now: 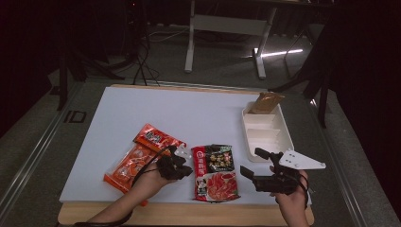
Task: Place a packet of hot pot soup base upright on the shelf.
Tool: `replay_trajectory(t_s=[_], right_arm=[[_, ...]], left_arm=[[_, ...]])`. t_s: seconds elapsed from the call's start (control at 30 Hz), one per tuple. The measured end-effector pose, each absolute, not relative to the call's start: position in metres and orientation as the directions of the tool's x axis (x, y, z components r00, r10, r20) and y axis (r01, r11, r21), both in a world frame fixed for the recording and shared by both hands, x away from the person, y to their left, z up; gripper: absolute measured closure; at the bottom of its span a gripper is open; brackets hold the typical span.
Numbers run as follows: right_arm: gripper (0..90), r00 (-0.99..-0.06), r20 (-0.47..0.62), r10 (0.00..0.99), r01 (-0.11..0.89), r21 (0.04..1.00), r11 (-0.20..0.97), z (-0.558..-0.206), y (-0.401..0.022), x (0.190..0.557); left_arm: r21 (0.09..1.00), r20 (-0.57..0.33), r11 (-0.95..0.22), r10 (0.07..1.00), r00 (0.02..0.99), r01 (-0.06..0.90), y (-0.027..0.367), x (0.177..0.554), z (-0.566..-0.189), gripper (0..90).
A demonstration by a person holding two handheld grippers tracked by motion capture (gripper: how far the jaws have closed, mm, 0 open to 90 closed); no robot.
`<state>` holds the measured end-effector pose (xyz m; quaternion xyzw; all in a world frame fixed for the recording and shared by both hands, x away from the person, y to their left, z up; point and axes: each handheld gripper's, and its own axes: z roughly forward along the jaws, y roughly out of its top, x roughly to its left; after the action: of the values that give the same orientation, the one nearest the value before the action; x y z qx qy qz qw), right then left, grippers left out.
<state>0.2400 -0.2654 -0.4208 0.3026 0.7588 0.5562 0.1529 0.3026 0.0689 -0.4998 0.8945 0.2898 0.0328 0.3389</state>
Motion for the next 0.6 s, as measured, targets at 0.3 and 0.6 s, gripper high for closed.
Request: replay_trajectory(t_s=[0.3, 0.6], right_arm=[[14.9, -0.764, 0.105, 0.637, 0.295, 0.935, 0.199, -0.424, -0.266, 0.241], [14.9, -0.762, 0.084, 0.642, 0.283, 0.935, 0.214, -0.424, -0.265, 0.240]], left_arm=[[0.670, -0.184, -0.493, 0.613, 0.768, 0.555, 0.077, 0.324, -0.491, 71.6], [0.679, -0.163, -0.474, 0.647, 0.744, 0.561, 0.063, 0.337, -0.489, 57.4]])
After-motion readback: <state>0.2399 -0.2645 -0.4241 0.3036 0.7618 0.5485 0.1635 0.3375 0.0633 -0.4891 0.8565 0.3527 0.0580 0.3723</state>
